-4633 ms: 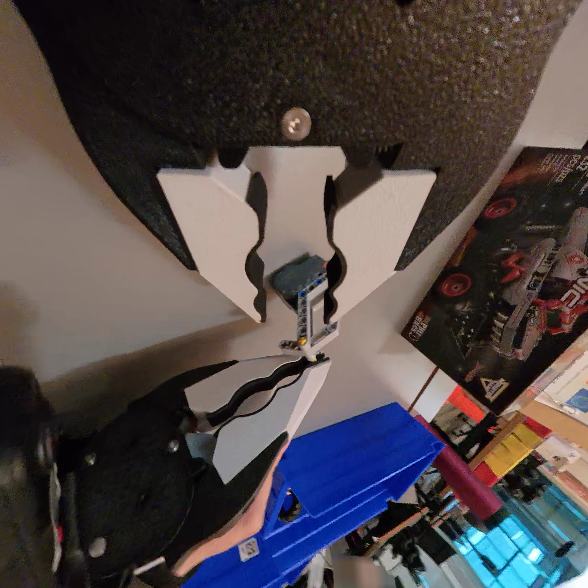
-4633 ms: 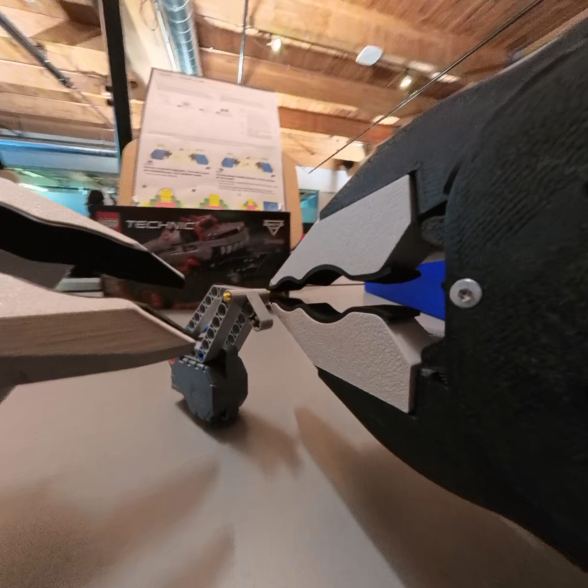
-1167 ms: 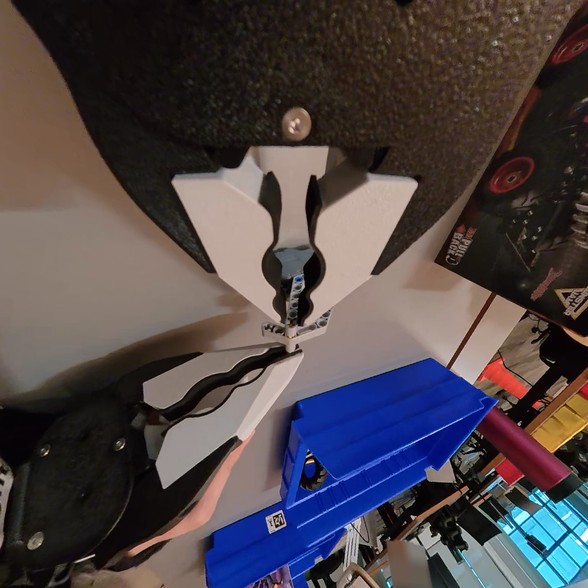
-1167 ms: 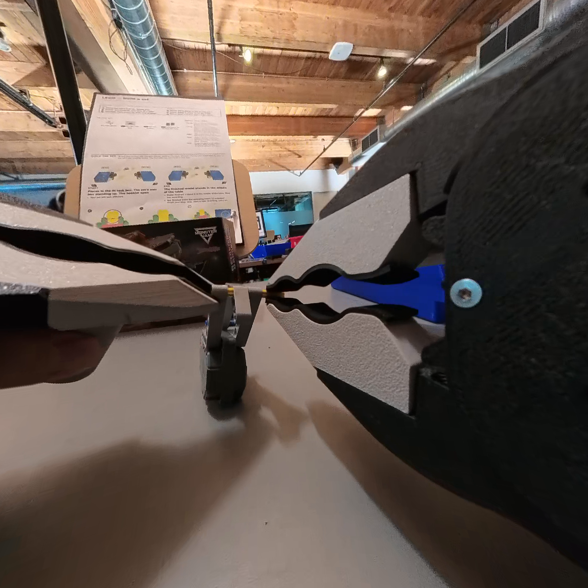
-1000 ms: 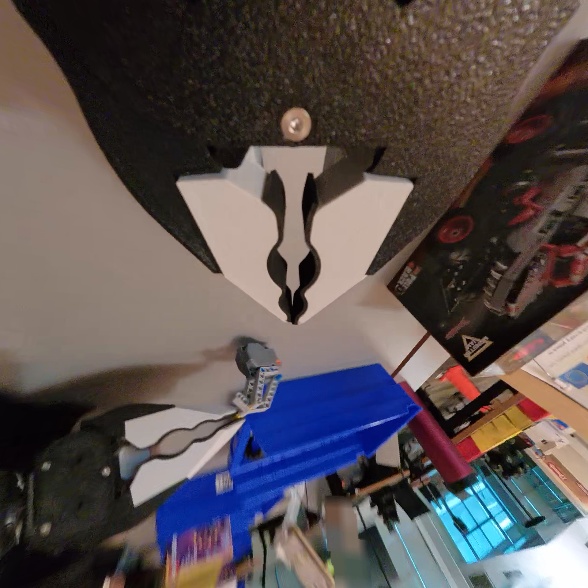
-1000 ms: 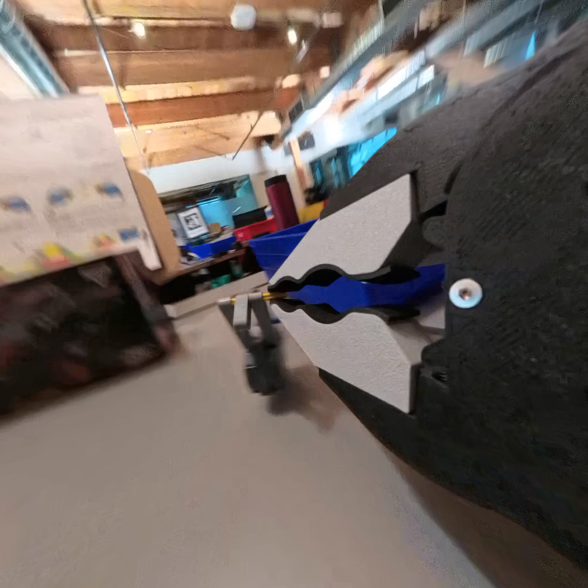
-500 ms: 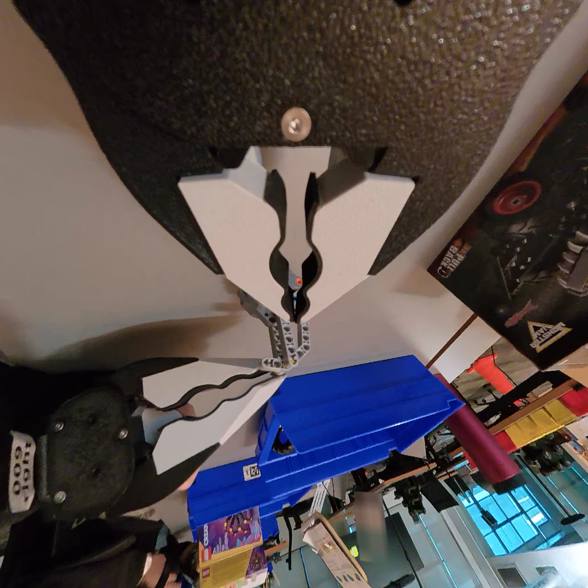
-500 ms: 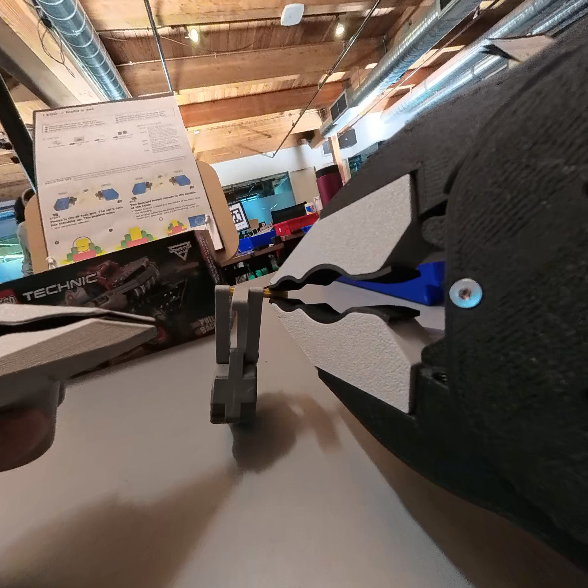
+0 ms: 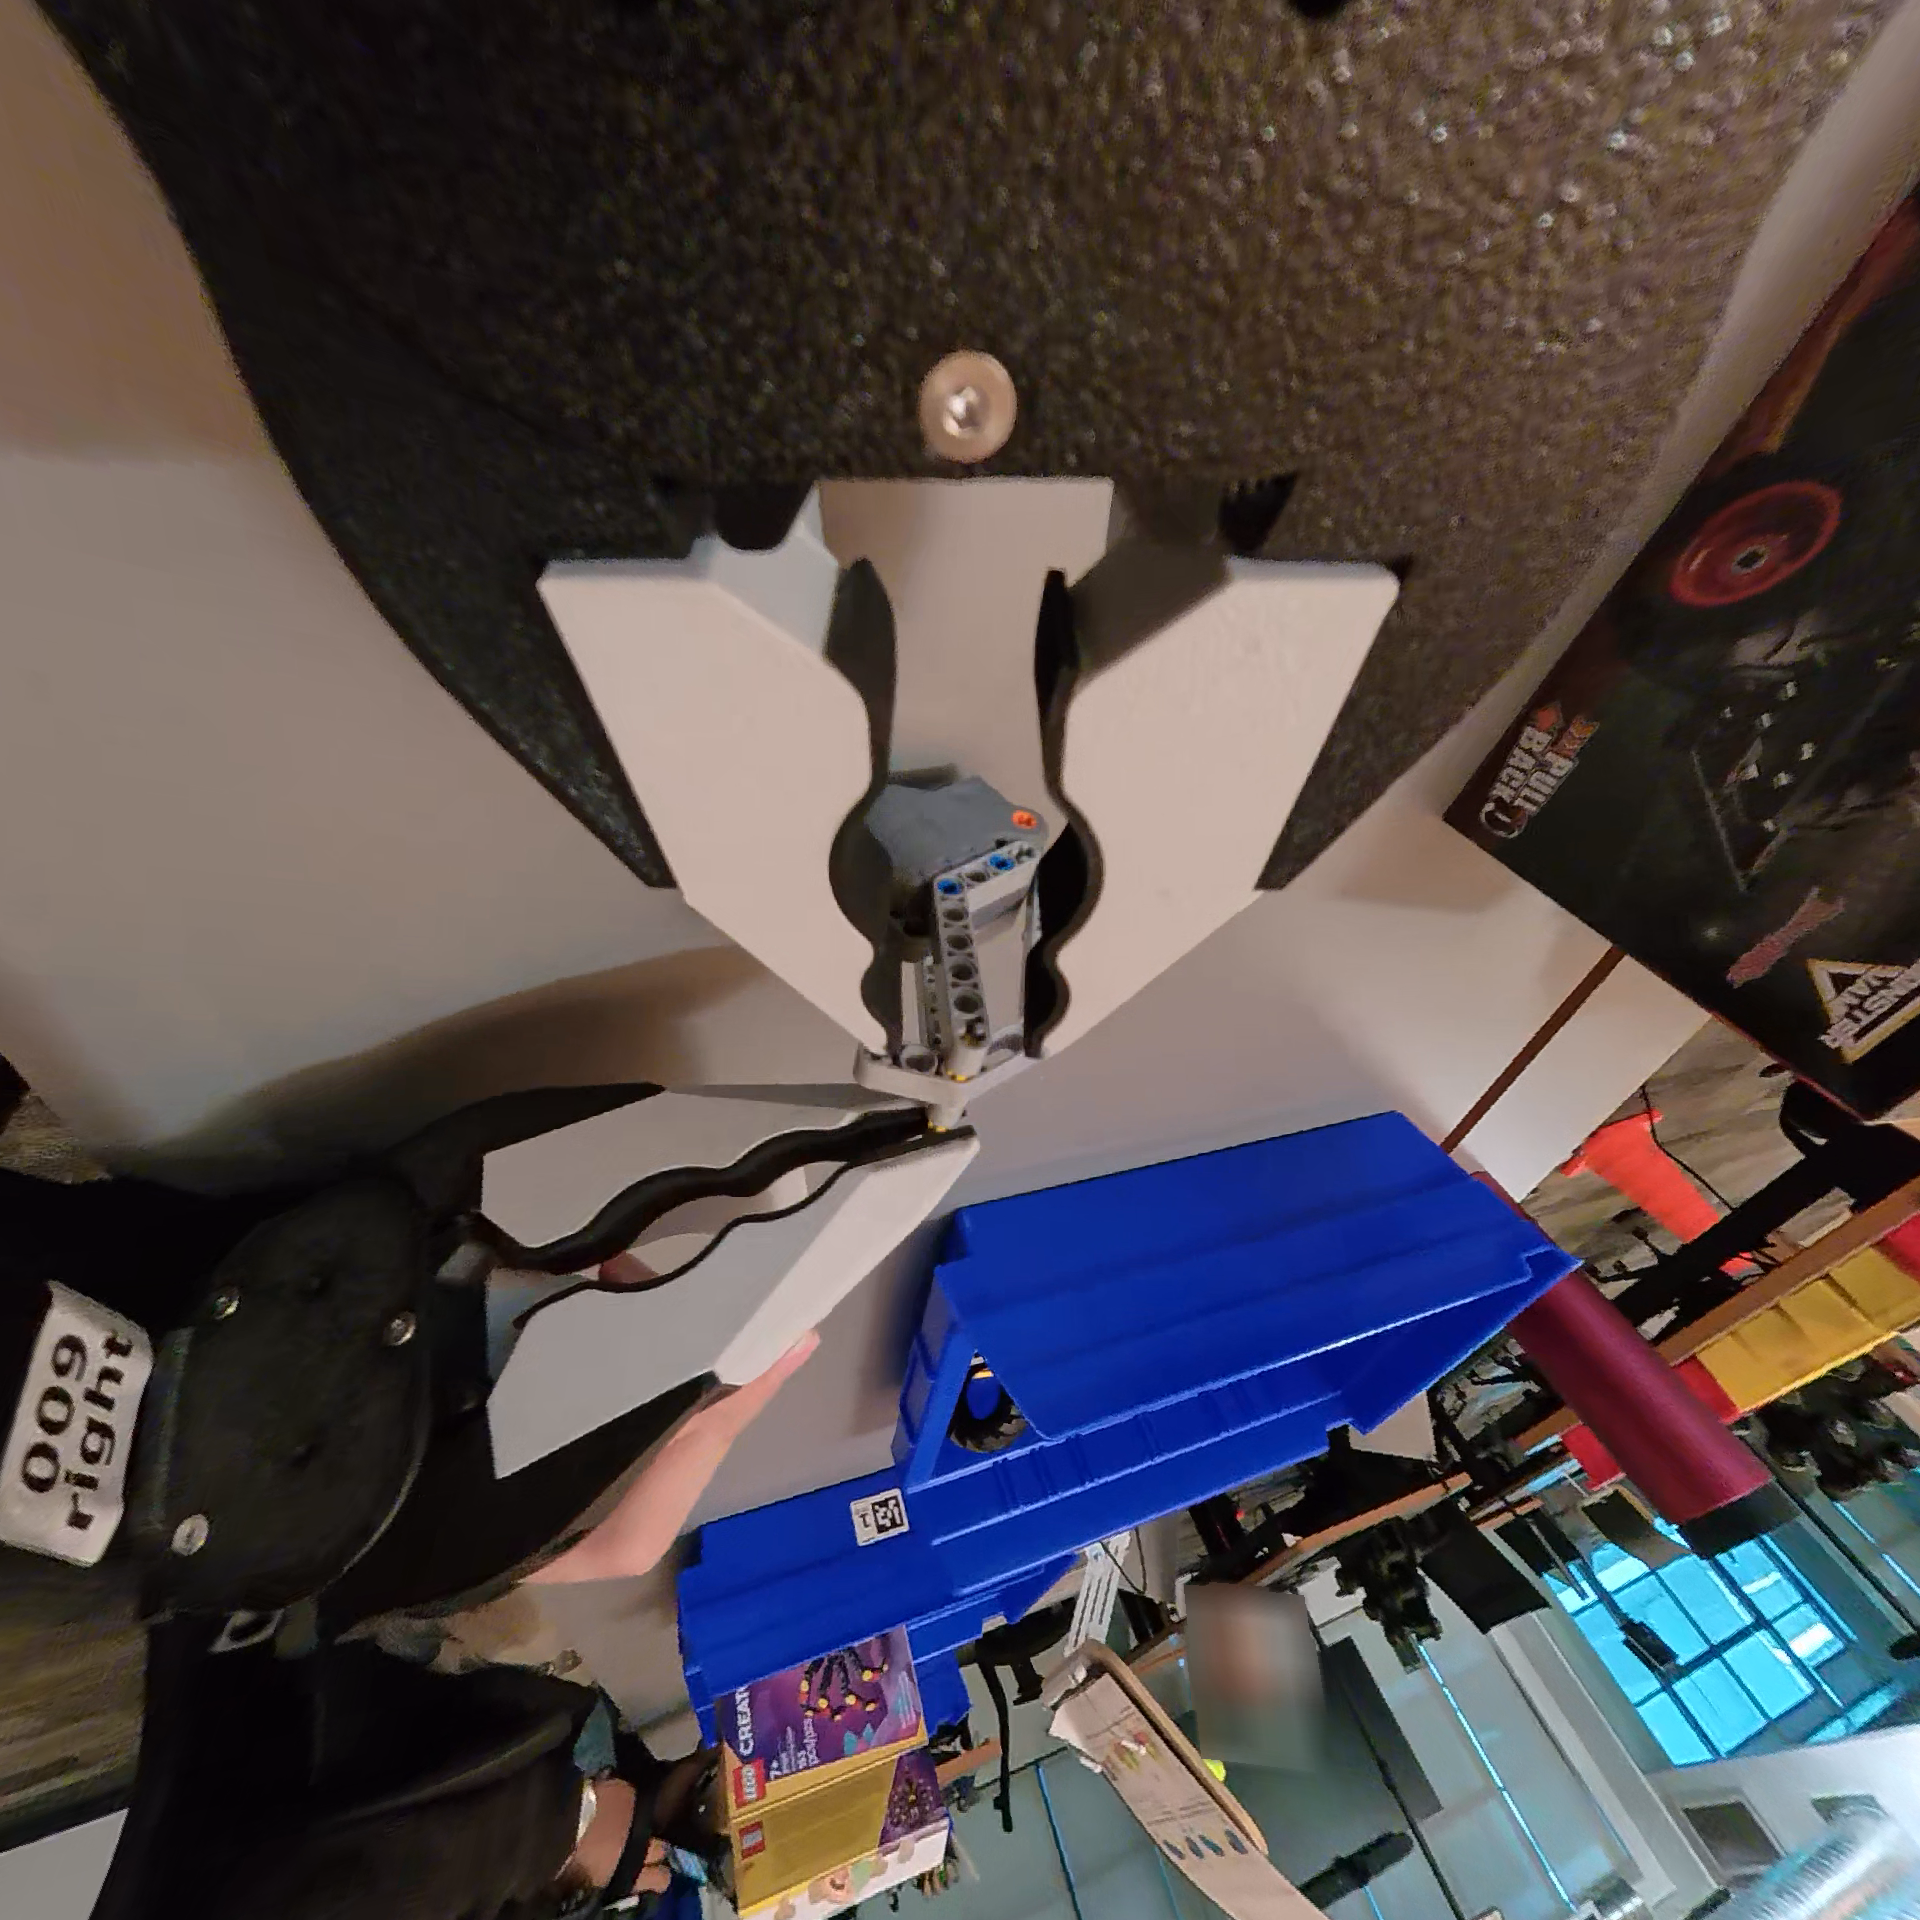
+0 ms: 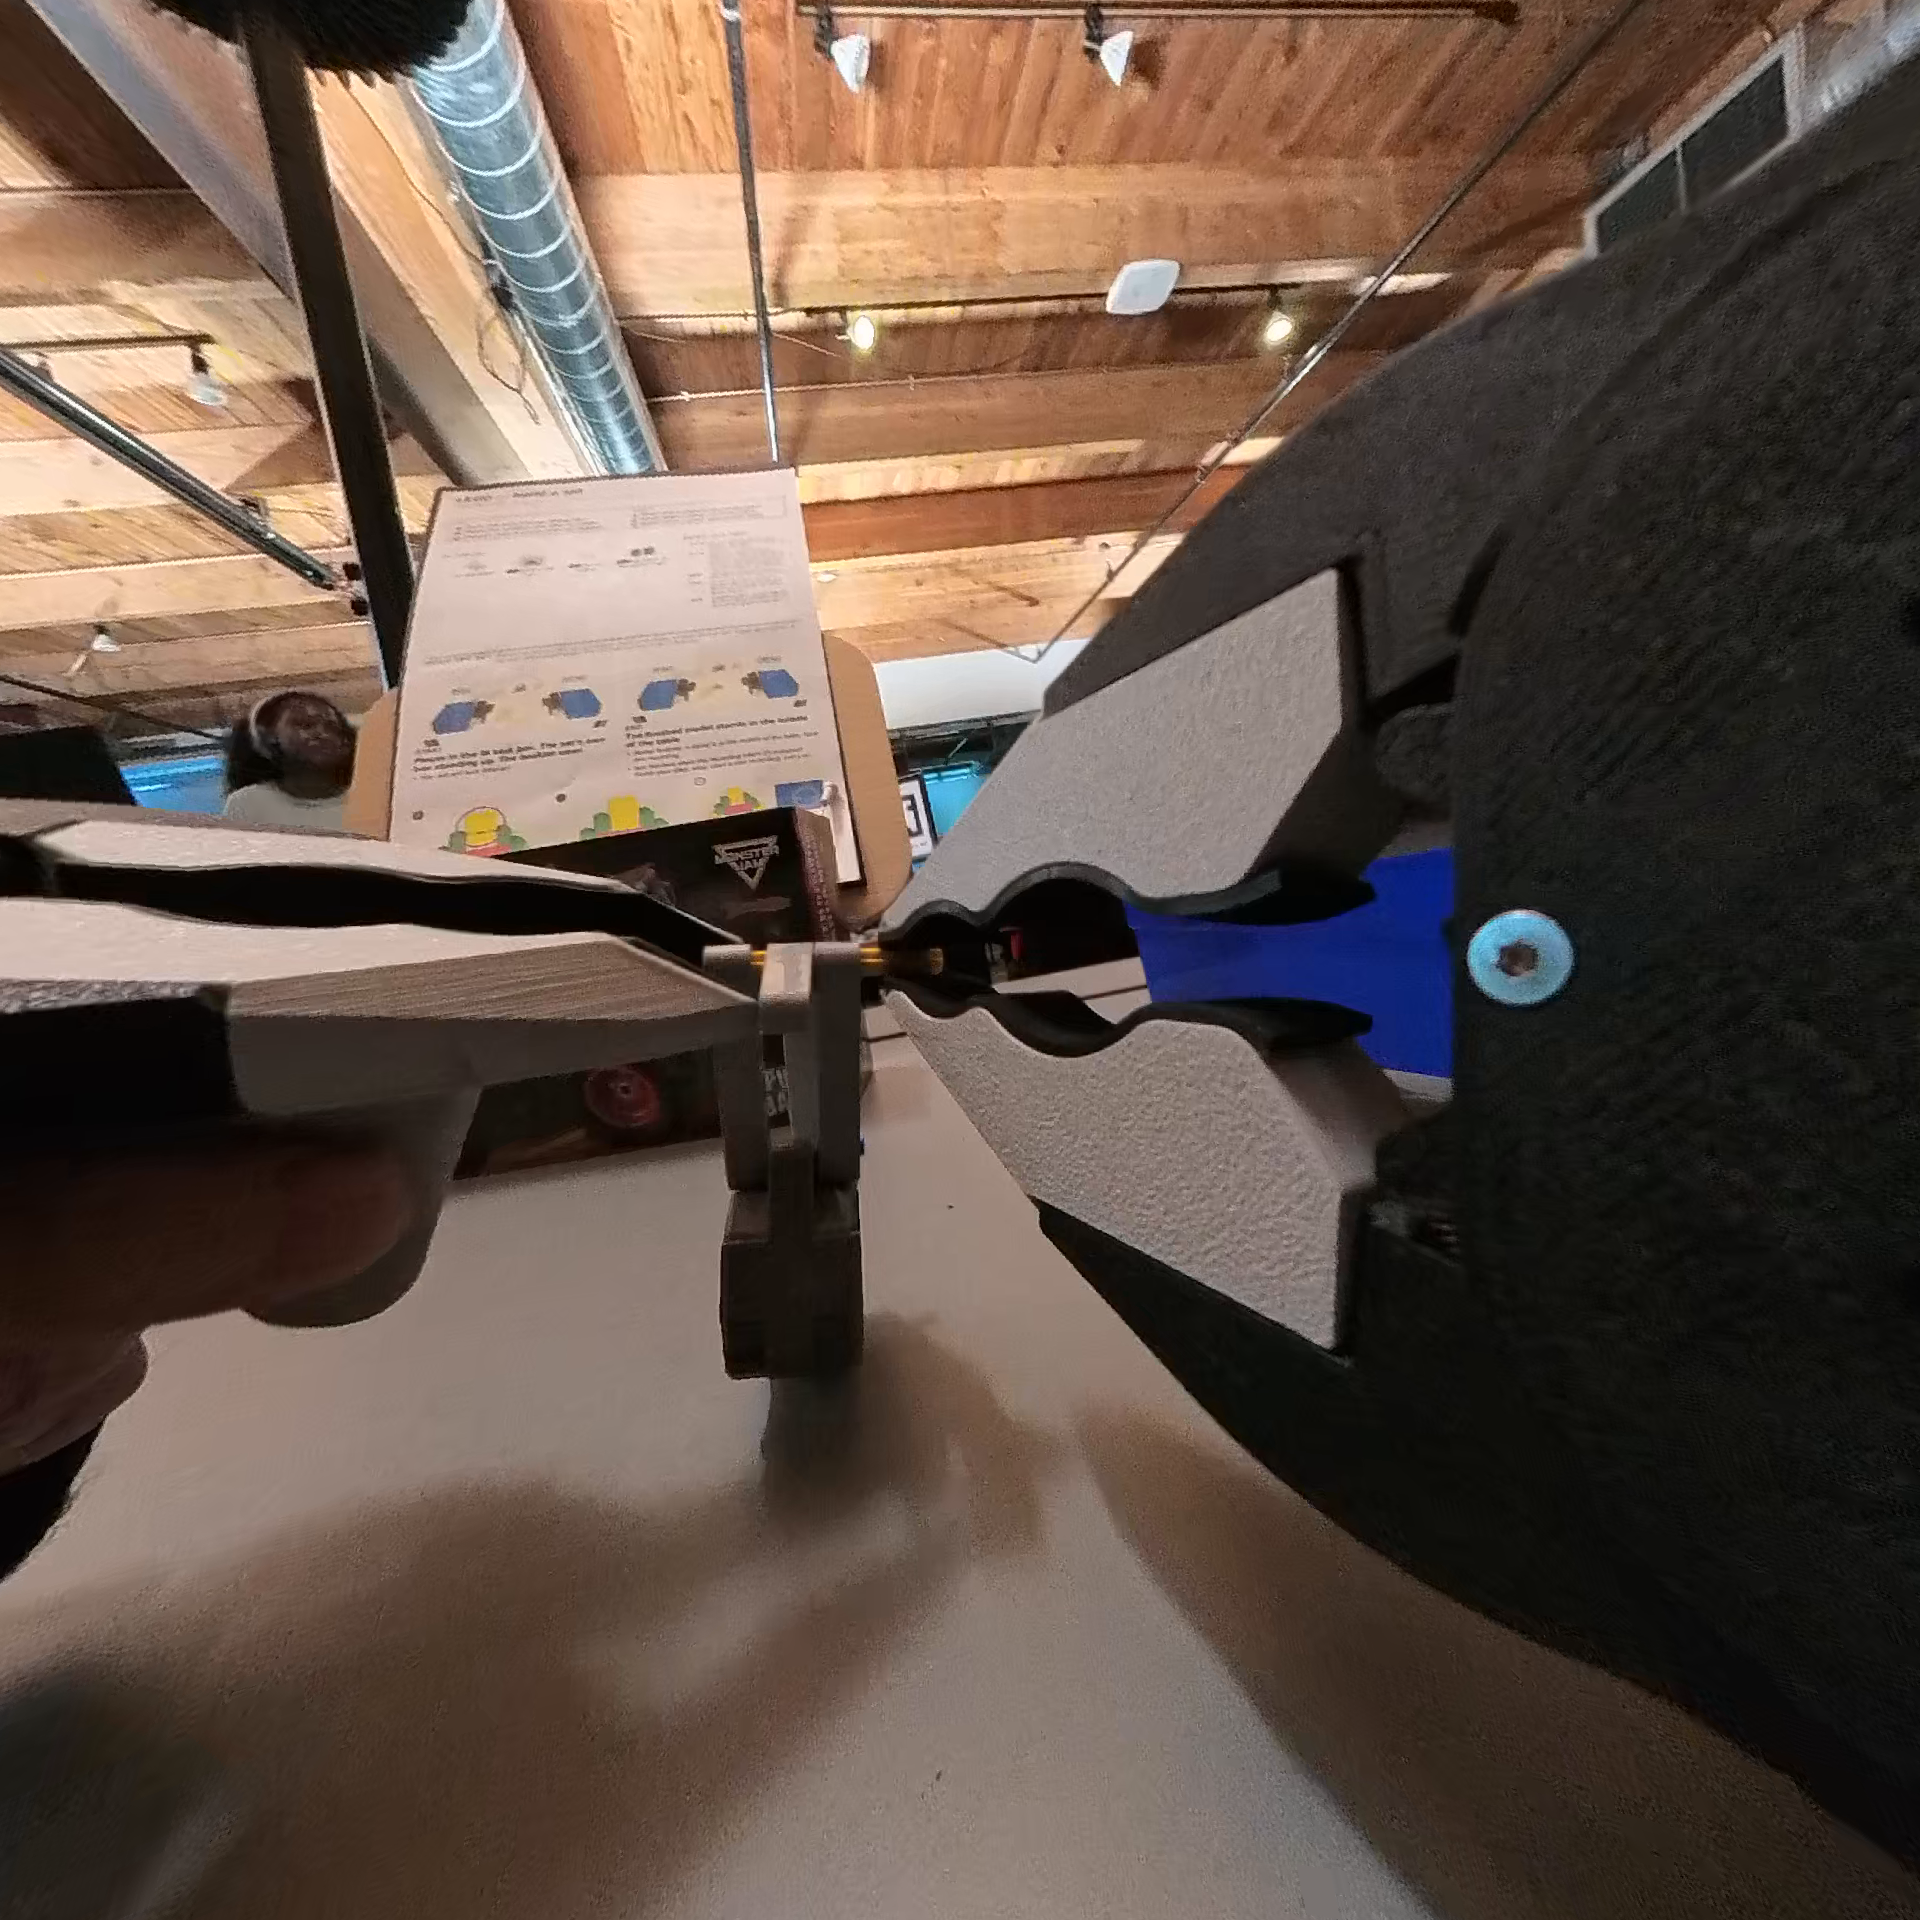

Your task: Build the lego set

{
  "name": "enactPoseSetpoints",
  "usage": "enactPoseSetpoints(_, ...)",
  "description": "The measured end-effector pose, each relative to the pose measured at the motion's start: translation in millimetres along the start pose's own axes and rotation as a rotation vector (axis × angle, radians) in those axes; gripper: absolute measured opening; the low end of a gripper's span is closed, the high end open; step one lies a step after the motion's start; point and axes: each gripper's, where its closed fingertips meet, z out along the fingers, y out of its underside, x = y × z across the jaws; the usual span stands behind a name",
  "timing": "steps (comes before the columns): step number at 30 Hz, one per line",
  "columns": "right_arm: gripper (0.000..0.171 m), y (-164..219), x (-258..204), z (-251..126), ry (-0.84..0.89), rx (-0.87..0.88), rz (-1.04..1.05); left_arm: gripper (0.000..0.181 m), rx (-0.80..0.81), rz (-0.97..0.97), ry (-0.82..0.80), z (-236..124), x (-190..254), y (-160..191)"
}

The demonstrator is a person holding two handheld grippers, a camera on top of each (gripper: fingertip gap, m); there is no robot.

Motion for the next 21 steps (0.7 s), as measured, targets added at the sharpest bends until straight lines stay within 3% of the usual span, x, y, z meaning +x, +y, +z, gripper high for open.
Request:
enactPoseSetpoints(3,0.002,-2.2,-0.9,-0.5,0.004,0.006,-0.035,0.005,-0.012,0.005,0.020,-0.2,3.2,1.5)
enactPoseSetpoints(21,0.004,-1.6,-3.8,-1.2,-0.017,-0.026,-0.062,0.005,-0.071,0.058,0.006,-8.0,4.9,5.0)
